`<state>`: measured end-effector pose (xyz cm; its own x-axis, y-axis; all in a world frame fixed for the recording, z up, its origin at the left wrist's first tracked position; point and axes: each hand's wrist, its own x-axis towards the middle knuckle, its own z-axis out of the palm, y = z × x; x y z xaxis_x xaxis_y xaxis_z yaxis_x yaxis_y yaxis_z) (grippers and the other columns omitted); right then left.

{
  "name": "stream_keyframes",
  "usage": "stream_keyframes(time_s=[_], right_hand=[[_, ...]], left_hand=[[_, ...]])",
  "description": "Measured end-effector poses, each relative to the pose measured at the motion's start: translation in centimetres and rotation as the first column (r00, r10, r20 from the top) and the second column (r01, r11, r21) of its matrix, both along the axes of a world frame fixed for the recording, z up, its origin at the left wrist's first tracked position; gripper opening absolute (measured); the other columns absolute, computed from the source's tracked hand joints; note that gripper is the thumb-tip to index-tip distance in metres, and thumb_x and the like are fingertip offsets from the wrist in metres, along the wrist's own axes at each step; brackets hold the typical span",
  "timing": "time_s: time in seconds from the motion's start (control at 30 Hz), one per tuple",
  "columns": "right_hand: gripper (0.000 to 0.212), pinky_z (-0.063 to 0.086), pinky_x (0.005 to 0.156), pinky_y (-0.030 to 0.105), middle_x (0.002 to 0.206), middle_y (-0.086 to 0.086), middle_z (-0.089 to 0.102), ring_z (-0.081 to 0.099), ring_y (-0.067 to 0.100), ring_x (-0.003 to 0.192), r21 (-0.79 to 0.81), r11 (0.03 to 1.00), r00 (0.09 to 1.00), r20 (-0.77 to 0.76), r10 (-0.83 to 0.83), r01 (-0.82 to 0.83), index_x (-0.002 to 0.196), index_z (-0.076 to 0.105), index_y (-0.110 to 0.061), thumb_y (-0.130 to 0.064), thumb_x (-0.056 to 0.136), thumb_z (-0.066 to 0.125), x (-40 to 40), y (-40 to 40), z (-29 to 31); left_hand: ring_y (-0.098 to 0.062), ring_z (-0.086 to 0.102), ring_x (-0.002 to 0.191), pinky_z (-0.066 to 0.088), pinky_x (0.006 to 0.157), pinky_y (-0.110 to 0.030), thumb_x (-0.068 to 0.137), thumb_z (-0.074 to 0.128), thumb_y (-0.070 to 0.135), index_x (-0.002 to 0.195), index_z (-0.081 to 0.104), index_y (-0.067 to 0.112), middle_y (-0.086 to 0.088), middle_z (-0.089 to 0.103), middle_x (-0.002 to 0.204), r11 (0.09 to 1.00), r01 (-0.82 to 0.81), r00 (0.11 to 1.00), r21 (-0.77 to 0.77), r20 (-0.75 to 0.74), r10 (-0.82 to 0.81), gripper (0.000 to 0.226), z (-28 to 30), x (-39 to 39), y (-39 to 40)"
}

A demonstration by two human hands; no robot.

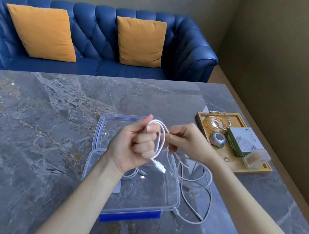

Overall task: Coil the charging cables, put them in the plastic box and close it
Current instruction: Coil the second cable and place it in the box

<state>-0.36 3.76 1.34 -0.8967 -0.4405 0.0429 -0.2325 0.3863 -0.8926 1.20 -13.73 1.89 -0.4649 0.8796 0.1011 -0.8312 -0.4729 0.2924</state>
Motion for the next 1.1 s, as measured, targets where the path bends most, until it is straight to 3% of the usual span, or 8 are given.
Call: stream_keyframes(time_s=[0.23, 0.33, 0.43, 0.6, 0.73, 0.87, 0.97, 1.1], right_hand=[[0.018, 0.05, 0.052, 0.019, 0.052, 0.006, 0.066, 0.059, 0.016, 0.044, -0.207, 0.978, 0.896, 0.432, 0.103, -0.013, 0.095, 0.065, -0.01, -0.017, 0.094, 0.048, 0.9, -1.3, -2.1], [0.031, 0.043, 0.052, 0.017, 0.043, 0.003, 0.055, 0.047, 0.013, 0.038, -0.104, 0.993, 0.904, 0.415, 0.098, -0.06, 0.108, 0.061, -0.004, -0.026, 0.097, 0.041, 1.4, -1.2, -2.0], [0.033, 0.036, 0.051, 0.023, 0.046, 0.007, 0.043, 0.035, 0.016, 0.041, -0.101, 0.99, 0.901, 0.414, 0.129, -0.095, 0.112, 0.059, -0.001, -0.023, 0.098, 0.04, 2.1, -1.7, -1.3], [0.035, 0.023, 0.044, 0.019, 0.056, 0.006, 0.027, 0.022, 0.014, 0.047, 0.062, 0.986, 0.877, 0.468, 0.107, -0.153, 0.107, 0.053, 0.012, -0.018, 0.096, 0.041, 2.8, -2.5, -0.1], [0.03, 0.022, 0.04, 0.018, 0.051, 0.002, 0.028, 0.024, 0.009, 0.039, 0.163, 0.978, 0.9, 0.433, 0.047, -0.129, 0.089, 0.066, -0.002, -0.009, 0.092, 0.037, 2.5, -2.2, 0.9], [0.036, 0.022, 0.037, 0.015, 0.033, -0.01, 0.033, 0.025, 0.004, 0.033, 0.151, 0.983, 0.903, 0.428, 0.029, -0.103, 0.072, 0.062, -0.003, -0.014, 0.095, 0.037, 2.1, -2.2, 1.6], [0.046, 0.017, 0.039, 0.02, 0.039, -0.006, 0.031, 0.018, 0.012, 0.04, 0.128, 0.987, 0.915, 0.402, 0.039, -0.098, 0.063, 0.061, -0.008, -0.033, 0.095, 0.038, 1.8, -1.5, 2.3], [0.046, 0.009, 0.046, 0.027, 0.048, -0.001, 0.017, 0.012, 0.013, 0.044, -0.001, 0.999, 0.906, 0.421, -0.038, 0.042, 0.062, 0.06, -0.006, -0.032, 0.095, 0.04, 0.8, 0.1, 3.3]], left_hand=[[-0.016, 0.031, 0.043, 0.029, 0.047, -0.027, 0.096, 0.035, 0.02, 0.088, 0.059, -0.005, -0.007, 0.036, 0.05, 0.91, -0.41, 0.908, -0.065, 0.063, 0.414, 0.035, -1.0, -2.4, -0.1], [-0.008, 0.033, 0.03, 0.029, 0.035, -0.015, 0.097, 0.031, 0.025, 0.078, 0.057, 0.007, 0.004, 0.039, 0.037, 0.725, -0.653, 0.723, -0.219, 0.108, 0.683, 0.036, -1.1, -3.3, 0.0], [-0.005, 0.033, 0.029, 0.027, 0.033, -0.012, 0.1, 0.027, 0.028, 0.082, 0.054, 0.007, 0.008, 0.037, 0.036, 0.523, -0.779, 0.55, -0.345, 0.024, 0.835, 0.039, -1.2, -3.6, 0.7], [-0.002, 0.035, 0.035, 0.03, 0.038, -0.013, 0.101, 0.025, 0.024, 0.085, 0.055, 0.005, 0.009, 0.041, 0.039, 0.294, -0.845, 0.466, -0.447, -0.346, 0.814, 0.039, -2.5, -3.6, 1.2], [-0.005, 0.049, 0.041, 0.037, 0.044, -0.015, 0.1, 0.026, 0.023, 0.085, 0.056, 0.012, 0.005, 0.058, 0.045, 0.155, -0.88, 0.47, -0.448, -0.78, 0.414, 0.035, -4.0, -2.6, 0.9], [0.002, 0.056, 0.046, 0.043, 0.051, -0.014, 0.099, 0.034, 0.024, 0.082, 0.057, 0.013, 0.007, 0.062, 0.061, 0.142, -0.882, 0.449, -0.45, -0.893, -0.044, 0.031, -4.2, -0.7, 1.6], [-0.008, 0.043, 0.033, 0.036, 0.04, -0.02, 0.093, 0.037, 0.028, 0.06, 0.054, 0.012, 0.002, 0.055, 0.044, 0.277, -0.809, 0.54, -0.518, -0.842, 0.002, 0.04, -4.0, -0.1, 1.4], [-0.003, 0.02, 0.03, 0.016, 0.033, -0.012, 0.096, 0.034, 0.016, 0.062, 0.053, 0.003, 0.008, 0.034, 0.034, 0.45, -0.611, 0.754, -0.651, -0.652, 0.082, 0.041, -3.8, 0.5, 0.9]])
